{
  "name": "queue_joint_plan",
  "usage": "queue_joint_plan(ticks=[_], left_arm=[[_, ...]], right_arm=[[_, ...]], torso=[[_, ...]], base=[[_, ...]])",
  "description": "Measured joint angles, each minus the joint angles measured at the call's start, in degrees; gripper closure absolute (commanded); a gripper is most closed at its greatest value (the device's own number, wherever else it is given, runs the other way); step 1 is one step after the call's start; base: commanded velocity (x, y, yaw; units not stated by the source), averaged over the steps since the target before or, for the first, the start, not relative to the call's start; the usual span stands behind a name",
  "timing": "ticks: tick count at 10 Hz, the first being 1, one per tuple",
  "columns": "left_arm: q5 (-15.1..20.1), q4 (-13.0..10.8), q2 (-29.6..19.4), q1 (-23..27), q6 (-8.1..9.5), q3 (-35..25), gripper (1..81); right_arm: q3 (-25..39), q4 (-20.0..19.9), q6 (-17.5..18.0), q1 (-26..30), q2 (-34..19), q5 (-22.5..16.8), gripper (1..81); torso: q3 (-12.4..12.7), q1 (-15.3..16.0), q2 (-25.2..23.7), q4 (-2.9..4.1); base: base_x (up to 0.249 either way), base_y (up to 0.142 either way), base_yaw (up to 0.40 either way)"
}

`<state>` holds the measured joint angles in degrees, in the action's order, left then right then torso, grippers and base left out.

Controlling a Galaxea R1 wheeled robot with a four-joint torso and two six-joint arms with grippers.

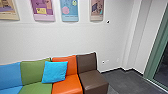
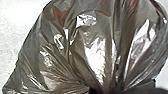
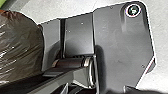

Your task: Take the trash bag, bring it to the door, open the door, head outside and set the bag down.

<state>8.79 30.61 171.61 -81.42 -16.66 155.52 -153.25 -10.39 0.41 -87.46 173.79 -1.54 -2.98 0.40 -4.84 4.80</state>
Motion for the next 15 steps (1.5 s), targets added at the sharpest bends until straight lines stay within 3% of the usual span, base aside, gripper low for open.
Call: queue_joint_plan(ticks=[8, 15], left_arm=[[0.0, 0.0, -0.02, 0.0, 0.0, 0.0, 81.1], [0.11, 0.0, 0.0, -0.3, 0.0, 0.0, 81.1]], right_arm=[[-0.01, 0.0, 0.0, -0.02, 0.0, 0.0, 1.0], [-0.2, 0.0, 0.0, -0.17, -0.09, 0.05, 1.0]], torso=[[0.0, 0.0, 0.0, 0.0], [0.0, 0.0, 0.0, 0.0]], base=[[0.0, 0.0, 0.0], [0.0, 0.0, -0.121]])
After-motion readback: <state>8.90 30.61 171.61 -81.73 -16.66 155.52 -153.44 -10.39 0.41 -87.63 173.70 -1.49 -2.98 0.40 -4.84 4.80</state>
